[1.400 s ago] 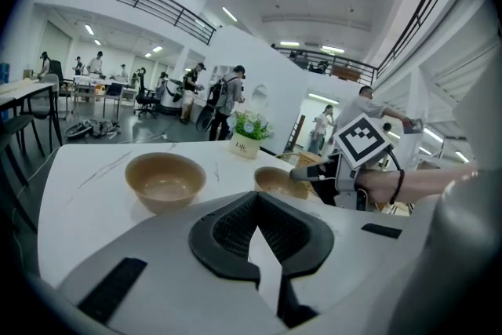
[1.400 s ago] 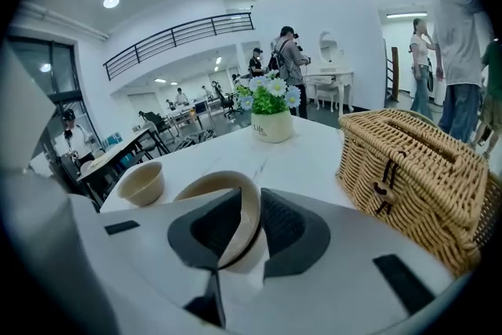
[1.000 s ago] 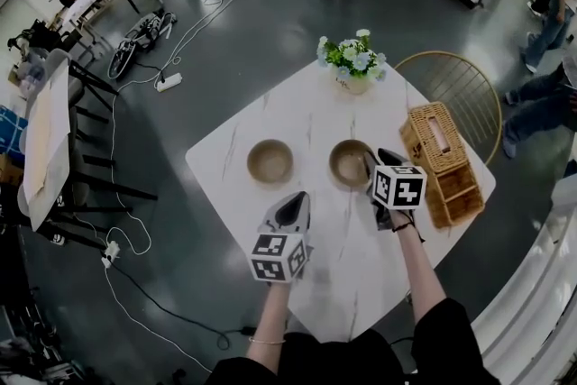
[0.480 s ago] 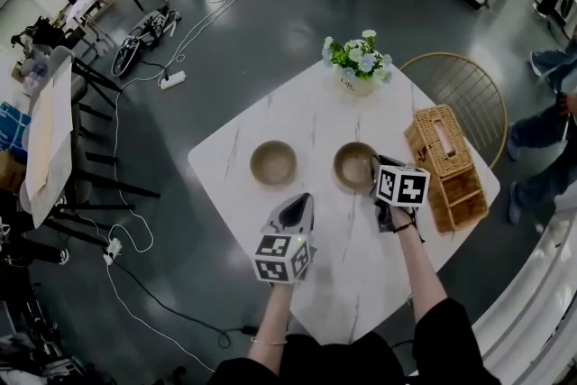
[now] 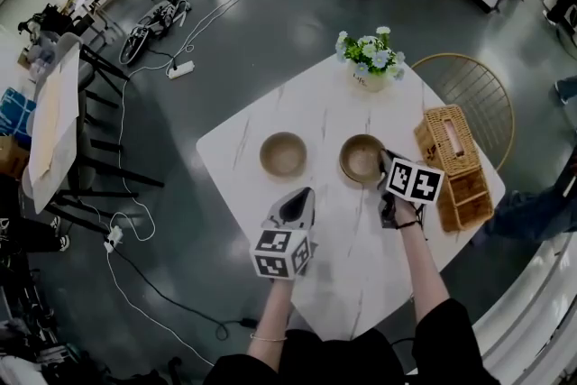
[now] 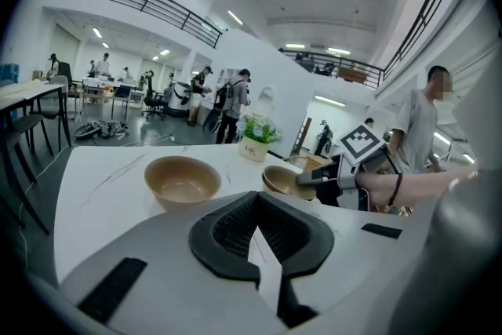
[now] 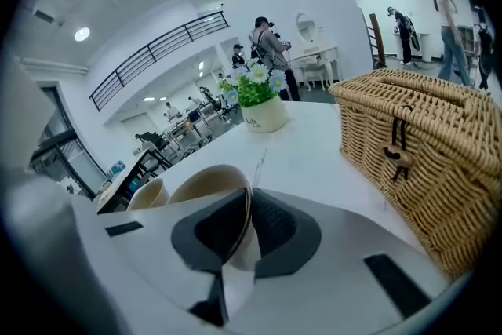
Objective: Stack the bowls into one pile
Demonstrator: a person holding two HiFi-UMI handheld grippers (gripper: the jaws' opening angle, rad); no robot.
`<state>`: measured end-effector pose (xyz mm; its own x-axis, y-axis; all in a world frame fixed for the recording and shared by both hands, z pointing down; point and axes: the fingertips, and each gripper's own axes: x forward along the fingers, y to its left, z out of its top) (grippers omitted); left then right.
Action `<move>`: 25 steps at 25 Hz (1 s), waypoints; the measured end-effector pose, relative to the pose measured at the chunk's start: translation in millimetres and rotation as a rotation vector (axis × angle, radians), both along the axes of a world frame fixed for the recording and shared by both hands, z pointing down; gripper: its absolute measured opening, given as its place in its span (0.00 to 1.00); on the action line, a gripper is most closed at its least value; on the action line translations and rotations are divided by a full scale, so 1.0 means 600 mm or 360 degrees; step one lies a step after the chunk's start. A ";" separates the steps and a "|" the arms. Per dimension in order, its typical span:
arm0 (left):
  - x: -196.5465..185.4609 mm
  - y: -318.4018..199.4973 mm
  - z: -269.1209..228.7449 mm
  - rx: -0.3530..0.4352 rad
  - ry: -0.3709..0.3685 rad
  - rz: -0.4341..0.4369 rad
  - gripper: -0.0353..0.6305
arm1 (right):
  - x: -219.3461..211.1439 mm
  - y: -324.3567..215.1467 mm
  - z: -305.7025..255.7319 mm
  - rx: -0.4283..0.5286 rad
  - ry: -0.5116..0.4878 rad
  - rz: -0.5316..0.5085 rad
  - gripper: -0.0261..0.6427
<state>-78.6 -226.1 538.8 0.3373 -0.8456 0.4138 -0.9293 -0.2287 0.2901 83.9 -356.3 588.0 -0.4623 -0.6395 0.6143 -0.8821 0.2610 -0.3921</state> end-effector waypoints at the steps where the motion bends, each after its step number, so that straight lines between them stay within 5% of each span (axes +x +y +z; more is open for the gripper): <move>1: -0.004 0.002 -0.002 0.0003 -0.0001 -0.0007 0.07 | -0.004 0.000 -0.006 0.0004 -0.0026 0.0007 0.08; 25: -0.122 0.050 -0.040 0.0082 -0.0022 -0.0202 0.07 | -0.211 0.006 -0.086 0.0083 -0.0236 -0.0178 0.08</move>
<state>-151.8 -195.9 515.0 0.2208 -0.9015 0.3723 -0.9555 -0.1233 0.2680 -42.6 -352.5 536.3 -0.6151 -0.6083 0.5016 -0.7801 0.3776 -0.4988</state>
